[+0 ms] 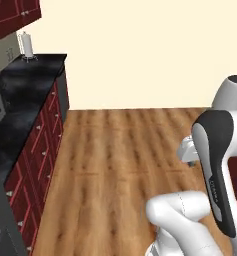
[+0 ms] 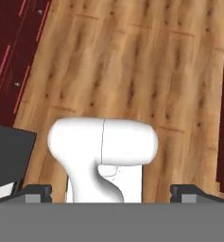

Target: Place two dumplings into each of the tupperware containers and then place the containers in the fridge.

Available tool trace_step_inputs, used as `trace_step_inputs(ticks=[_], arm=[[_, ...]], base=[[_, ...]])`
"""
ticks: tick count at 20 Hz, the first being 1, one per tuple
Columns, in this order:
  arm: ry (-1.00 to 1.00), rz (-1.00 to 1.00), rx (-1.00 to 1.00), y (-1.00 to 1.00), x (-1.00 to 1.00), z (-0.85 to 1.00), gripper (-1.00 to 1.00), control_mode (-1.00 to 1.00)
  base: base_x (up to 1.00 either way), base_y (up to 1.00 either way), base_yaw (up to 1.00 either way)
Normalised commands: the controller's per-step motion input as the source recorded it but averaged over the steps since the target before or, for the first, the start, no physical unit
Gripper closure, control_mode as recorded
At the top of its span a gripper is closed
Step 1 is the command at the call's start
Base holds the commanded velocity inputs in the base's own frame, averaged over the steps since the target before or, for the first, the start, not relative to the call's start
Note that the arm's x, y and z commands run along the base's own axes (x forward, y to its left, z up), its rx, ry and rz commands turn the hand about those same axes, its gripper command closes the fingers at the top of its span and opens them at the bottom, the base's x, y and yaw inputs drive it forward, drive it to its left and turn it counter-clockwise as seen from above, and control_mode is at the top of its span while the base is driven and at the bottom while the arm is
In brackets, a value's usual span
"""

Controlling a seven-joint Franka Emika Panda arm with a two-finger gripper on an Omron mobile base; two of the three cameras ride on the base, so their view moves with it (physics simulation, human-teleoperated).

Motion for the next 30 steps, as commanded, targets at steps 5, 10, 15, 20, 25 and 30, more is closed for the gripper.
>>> trace_step_inputs(ticks=[5, 10, 15, 20, 25, 30], arm=[[0.0, 0.0, 0.0, 0.0, 0.0, 0.0, -1.0, 1.0], [0.0, 0.0, 0.0, 0.0, 0.0, 0.0, -1.0, 1.0], [0.0, 0.0, 0.0, 0.0, 0.0, 0.0, -1.0, 1.0], [0.0, 0.0, 0.0, 0.0, 0.0, 0.0, -1.0, 1.0], [0.0, 0.0, 0.0, 0.0, 0.0, 0.0, -1.0, 1.0], [0.0, 0.0, 0.0, 0.0, 0.0, 0.0, -1.0, 1.0]], base=[[0.67, 0.1, -0.48], [1.0, 0.02, 0.03], [1.0, 0.01, 0.01], [1.0, 0.07, 0.0], [1.0, 0.12, 0.0], [1.0, 0.33, -0.05]])
